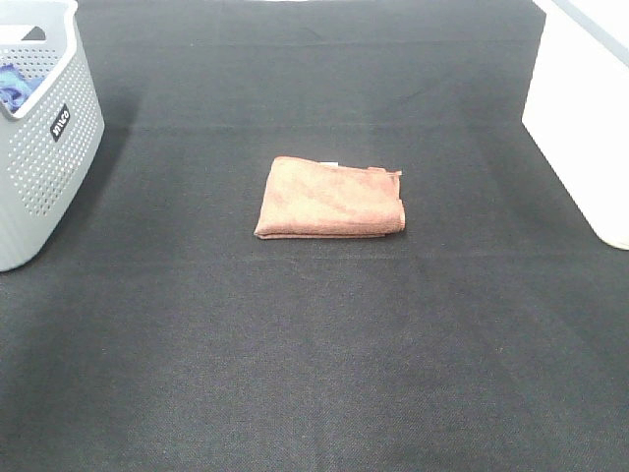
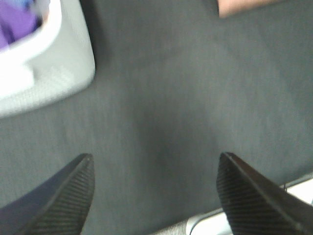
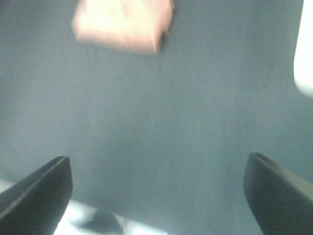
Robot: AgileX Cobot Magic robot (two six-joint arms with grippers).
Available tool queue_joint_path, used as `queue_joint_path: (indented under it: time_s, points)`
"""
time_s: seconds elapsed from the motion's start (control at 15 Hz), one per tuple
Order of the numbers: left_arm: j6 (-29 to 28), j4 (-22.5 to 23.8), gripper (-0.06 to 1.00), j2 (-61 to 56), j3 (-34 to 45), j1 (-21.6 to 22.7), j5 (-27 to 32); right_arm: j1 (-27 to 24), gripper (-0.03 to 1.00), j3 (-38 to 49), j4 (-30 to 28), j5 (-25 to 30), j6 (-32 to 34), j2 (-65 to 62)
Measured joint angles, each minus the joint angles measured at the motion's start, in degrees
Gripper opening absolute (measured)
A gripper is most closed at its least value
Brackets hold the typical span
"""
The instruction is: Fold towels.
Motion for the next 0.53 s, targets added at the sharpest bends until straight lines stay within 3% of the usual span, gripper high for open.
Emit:
queue_joint_path:
  time_s: [0.13,0.33,0.53]
  points:
    - [0.0,0.0,0.68,-4.5,4.2,0.0,0.0,0.0,0.89,5.1,-0.2,0.0,0.0,-4.0]
    - [0.0,0.0,0.68,-19.9,16.3,0.0,0.1,0.0,0.89,19.4,-0.5,0.5,0.0,-17.5]
    - [4.3,0.0,0.68,-29.9,22.5,0.0,-1.3,0.0,0.89,27.6,-1.4,0.2,0.0,-26.8]
